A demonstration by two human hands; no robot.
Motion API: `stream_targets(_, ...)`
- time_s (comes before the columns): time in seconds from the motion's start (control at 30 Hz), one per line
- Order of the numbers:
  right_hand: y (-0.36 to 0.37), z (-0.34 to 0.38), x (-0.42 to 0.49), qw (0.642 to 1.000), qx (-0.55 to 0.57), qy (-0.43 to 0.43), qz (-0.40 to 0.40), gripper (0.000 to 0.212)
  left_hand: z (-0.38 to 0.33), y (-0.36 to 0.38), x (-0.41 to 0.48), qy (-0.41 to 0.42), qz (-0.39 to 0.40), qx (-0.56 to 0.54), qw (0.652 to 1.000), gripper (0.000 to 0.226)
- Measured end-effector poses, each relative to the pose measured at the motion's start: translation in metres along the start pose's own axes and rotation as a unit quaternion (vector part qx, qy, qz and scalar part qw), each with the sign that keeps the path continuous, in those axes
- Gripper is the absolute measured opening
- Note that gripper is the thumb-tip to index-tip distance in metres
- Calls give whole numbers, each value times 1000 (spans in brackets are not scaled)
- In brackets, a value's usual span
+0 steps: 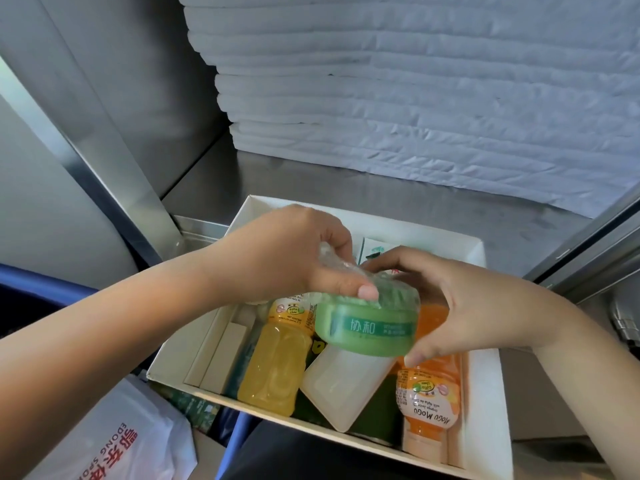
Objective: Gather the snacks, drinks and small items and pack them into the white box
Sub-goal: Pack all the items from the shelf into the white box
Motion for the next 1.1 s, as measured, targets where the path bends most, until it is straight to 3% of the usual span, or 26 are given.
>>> stream_targets(0.13,14,-1,2,992,-122,29,24,81,10,17,-5,-37,91,26,995,51)
stream_targets(0.27,31,-4,4,968,-245,-21,60,76,18,35,-10,-27,128,53,990,38)
stream_targets(0.43,37,-6,1,950,-303,-55,53,65,21,49,-15,23,92,107,990,45)
stream_targets(0.6,35,-11,2,954,-288,-63,45,57,26,57,-18,52,61,165,983,54)
stream_targets(0.77,29,-14,-7,943,-325,-57,49,60,34,51,-15,91,41,256,962,113)
stream_targets(0.87,18,-10,-13,952,-305,-22,-11,65,42,39,-3,67,-21,297,952,107)
stream_targets(1.0,11,-18,-15,902,-423,70,-48,73,59,37,15,-25,-57,384,921,103)
stream_targets(1.1,8,-22,-9,889,-442,94,-66,74,63,35,24,-30,-60,366,928,103)
Point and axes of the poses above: each hand's wrist, its own x-axis towards the middle knuckle, its own y-axis out of the palm, z = x × y, the point moved 3 cm from there along x, towards the middle knuckle, and after that the axes turned 14 degrees about -y, right-handed, at the moved point
